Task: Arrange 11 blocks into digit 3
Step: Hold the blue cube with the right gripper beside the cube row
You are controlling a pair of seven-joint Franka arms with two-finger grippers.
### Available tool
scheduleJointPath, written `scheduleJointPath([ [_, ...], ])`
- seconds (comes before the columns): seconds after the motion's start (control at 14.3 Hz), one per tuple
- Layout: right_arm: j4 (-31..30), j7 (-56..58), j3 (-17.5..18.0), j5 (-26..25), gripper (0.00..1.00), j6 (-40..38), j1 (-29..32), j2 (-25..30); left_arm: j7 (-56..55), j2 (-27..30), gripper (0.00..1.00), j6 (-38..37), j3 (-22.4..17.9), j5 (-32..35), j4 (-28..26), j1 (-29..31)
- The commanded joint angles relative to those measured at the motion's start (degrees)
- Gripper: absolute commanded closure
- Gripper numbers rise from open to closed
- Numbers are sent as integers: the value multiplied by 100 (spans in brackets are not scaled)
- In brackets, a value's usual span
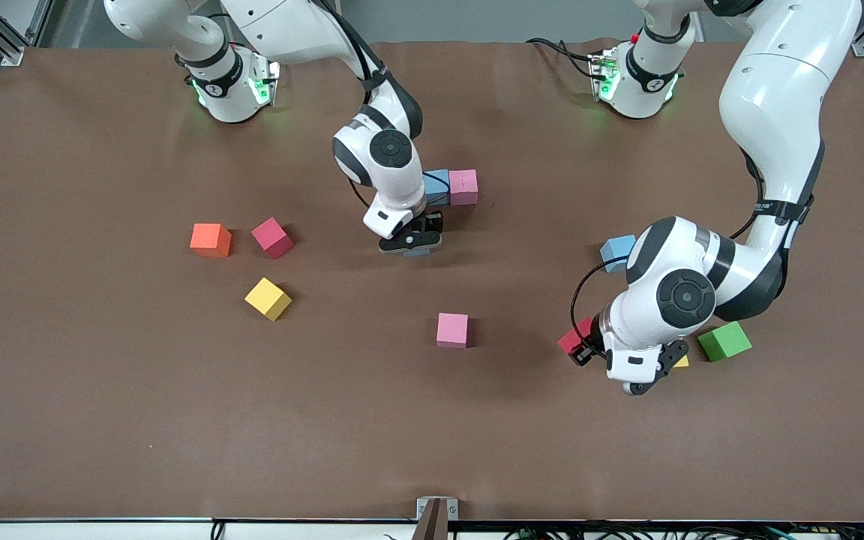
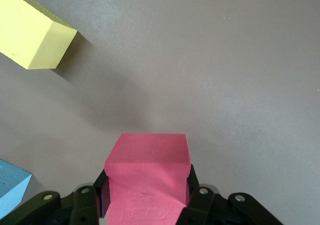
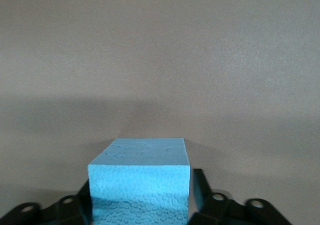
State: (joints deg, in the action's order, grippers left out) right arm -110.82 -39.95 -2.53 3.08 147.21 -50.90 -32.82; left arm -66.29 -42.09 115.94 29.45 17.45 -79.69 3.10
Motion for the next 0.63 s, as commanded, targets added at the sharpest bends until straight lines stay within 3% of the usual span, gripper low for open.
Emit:
scheduleJointPath([
  [0.0, 87, -136, -38, -36, 0, 28, -43, -75, 134, 52, 54, -71, 8, -14, -38, 41],
  [0.21, 297, -83, -38, -36, 0, -252, 9, 21, 29, 69, 54, -71, 17, -40, -55, 15],
  [0.56, 1351, -48, -99, -27, 0, -2061, 245, 267, -1454, 420, 57, -221, 104, -137, -485, -20],
])
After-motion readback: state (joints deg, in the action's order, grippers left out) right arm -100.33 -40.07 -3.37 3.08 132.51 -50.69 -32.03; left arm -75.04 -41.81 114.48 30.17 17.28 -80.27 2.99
